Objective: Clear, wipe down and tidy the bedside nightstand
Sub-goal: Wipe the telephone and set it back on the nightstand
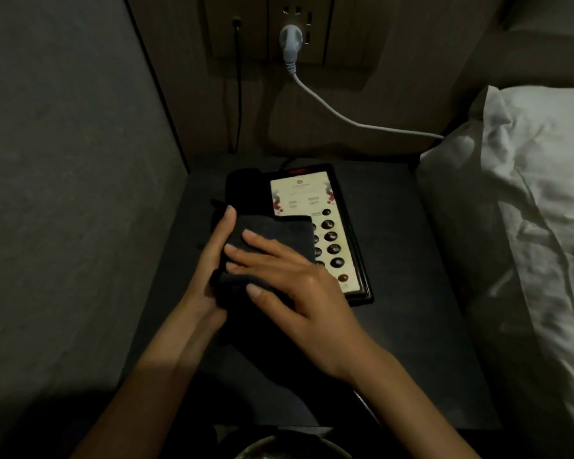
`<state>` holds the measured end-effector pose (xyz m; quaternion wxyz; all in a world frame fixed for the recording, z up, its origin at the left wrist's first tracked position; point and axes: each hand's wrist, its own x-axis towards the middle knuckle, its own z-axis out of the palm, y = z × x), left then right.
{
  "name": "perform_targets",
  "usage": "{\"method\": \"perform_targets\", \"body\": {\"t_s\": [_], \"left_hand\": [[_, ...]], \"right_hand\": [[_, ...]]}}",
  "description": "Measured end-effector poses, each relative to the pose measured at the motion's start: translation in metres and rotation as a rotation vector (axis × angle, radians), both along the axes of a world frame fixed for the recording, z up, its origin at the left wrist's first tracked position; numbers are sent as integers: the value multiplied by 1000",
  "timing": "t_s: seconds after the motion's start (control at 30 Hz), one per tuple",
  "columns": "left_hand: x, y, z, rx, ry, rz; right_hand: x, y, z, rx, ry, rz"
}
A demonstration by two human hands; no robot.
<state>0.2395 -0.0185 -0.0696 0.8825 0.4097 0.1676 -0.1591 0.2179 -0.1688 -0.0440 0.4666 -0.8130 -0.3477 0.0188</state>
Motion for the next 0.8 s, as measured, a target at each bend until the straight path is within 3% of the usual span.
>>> {"method": "perform_targets", "body": {"t_s": [0.2,0.43,0.53,0.63,0.8], "left_hand": [[3,16,5,74,-72,44],[9,52,14,233,-138,130],[13,73,17,288,-111,161],[18,94,15,320,-64,165],[24,109,5,323,-17,105]], "right_hand": [[-1,-2,-1,81,12,-55],[10,-11,-4,472,196,-334],[21,-13,-11,406,218,-479],[29,-8,-29,248,371,-546],[29,23,-40,275,675,-387]]}}
